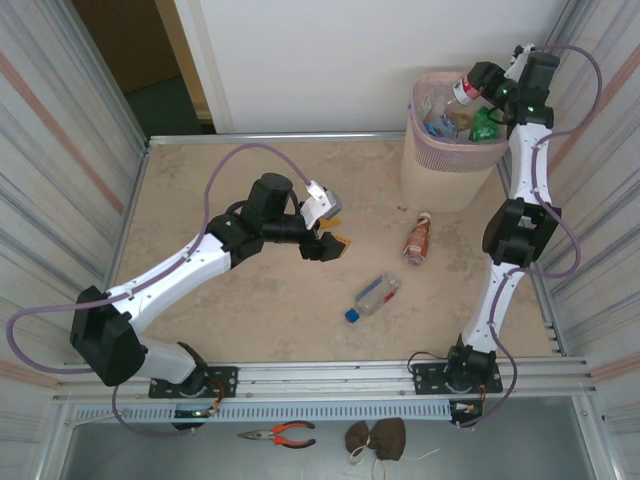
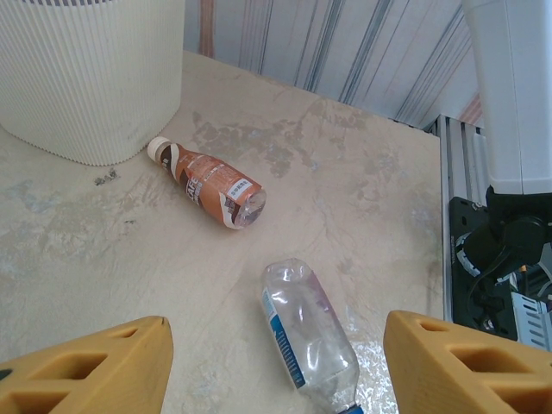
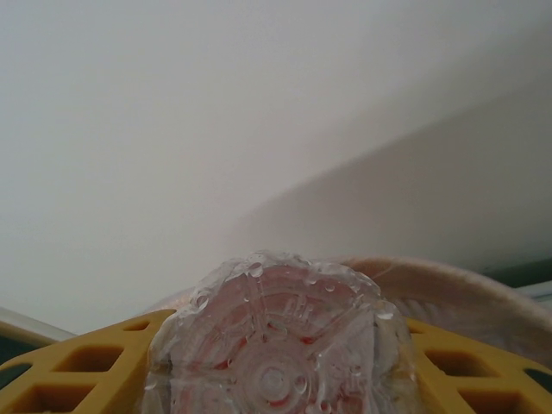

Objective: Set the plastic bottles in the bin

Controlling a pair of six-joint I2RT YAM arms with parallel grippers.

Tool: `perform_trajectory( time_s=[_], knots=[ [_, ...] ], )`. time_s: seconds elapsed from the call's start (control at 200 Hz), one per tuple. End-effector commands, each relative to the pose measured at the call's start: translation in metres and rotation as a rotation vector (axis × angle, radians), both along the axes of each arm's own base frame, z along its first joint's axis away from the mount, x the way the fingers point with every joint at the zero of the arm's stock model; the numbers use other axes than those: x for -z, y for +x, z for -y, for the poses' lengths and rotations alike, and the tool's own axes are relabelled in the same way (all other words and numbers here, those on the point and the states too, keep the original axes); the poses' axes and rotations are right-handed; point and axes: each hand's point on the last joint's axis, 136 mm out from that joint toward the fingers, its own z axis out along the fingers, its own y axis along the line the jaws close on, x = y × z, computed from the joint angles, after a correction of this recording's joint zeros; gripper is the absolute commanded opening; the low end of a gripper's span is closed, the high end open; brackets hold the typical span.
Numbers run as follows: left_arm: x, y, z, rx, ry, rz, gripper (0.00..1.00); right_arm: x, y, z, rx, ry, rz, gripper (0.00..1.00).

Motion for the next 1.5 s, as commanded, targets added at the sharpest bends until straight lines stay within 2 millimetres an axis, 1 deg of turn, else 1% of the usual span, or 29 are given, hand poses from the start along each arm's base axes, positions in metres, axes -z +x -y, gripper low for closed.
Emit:
perform_trajectory(
  time_s=[0.0,0.065,0.13,0.155,0.225,0.266,0.351,0.511,0.581,0.651,0.716,0.797,0.877,0.942,1.027,1.137,1.212,1.293,1.423,1.498],
  knots=[
    [-0.005,0.003,0.000,-0.009,-0.012,-0.008,0.66,0.054,0.001,-0.007,-0.003,-0.126,-0.146,0.56],
    [-0.005,0.003,0.000,-0.009,-0.010,-0.010,0.66,0.062,0.001,-0.008,0.008,-0.185,-0.173,0.58],
    [-0.005,0.003,0.000,-0.009,-0.011,-0.010,0.65,0.069,0.000,-0.002,0.049,-0.226,-0.204,0.60],
    [-0.004,0.002,-0.001,-0.011,-0.009,-0.013,0.66,0.071,-0.001,0.001,0.069,-0.236,-0.216,0.61],
    [-0.004,0.002,-0.001,-0.011,-0.010,-0.016,0.65,0.071,-0.004,0.010,0.114,-0.258,-0.234,0.71],
    [-0.004,0.002,-0.001,-0.013,-0.011,-0.016,0.65,0.068,-0.005,0.013,0.131,-0.265,-0.236,0.73],
    [-0.005,0.000,-0.002,-0.013,-0.013,-0.018,0.65,0.049,-0.010,0.019,0.166,-0.282,-0.209,0.75],
    [-0.010,-0.002,-0.004,-0.015,-0.025,-0.009,0.65,-0.005,-0.024,0.031,0.251,-0.323,-0.116,0.82],
    [-0.013,-0.003,-0.004,-0.017,-0.033,-0.004,0.65,-0.028,-0.031,0.034,0.275,-0.336,-0.071,0.84],
    [-0.014,-0.003,-0.005,-0.018,-0.038,-0.002,0.65,-0.045,-0.036,0.033,0.282,-0.339,-0.035,0.84],
    [-0.015,-0.004,-0.005,-0.019,-0.040,-0.001,0.65,-0.057,-0.041,0.030,0.283,-0.342,-0.013,0.84],
    [-0.016,-0.004,-0.006,-0.022,-0.041,0.002,0.65,-0.067,-0.046,0.025,0.272,-0.343,0.002,0.83],
    [-0.016,-0.004,-0.006,-0.021,-0.040,0.001,0.65,-0.070,-0.049,0.019,0.254,-0.346,0.003,0.82],
    [-0.015,-0.005,-0.006,-0.020,-0.039,-0.002,0.65,-0.069,-0.051,0.014,0.231,-0.343,-0.005,0.78],
    [-0.014,-0.006,-0.004,-0.016,-0.039,-0.001,0.65,-0.061,-0.052,0.009,0.202,-0.329,-0.028,0.69],
    [-0.012,-0.006,-0.002,-0.010,-0.032,-0.007,0.64,-0.044,-0.045,0.001,0.150,-0.298,-0.049,0.61],
    [-0.011,-0.007,-0.001,-0.008,-0.030,-0.011,0.64,-0.031,-0.036,-0.002,0.128,-0.276,-0.061,0.60],
    [-0.010,-0.007,-0.001,-0.010,-0.026,-0.012,0.64,-0.016,-0.025,0.000,0.122,-0.248,-0.077,0.59],
    [-0.006,-0.007,-0.002,-0.019,-0.014,-0.016,0.64,0.016,-0.008,0.007,0.129,-0.218,-0.119,0.57],
    [-0.004,-0.007,-0.002,-0.021,-0.008,-0.021,0.64,0.034,-0.002,0.011,0.135,-0.207,-0.148,0.57]
  ],
)
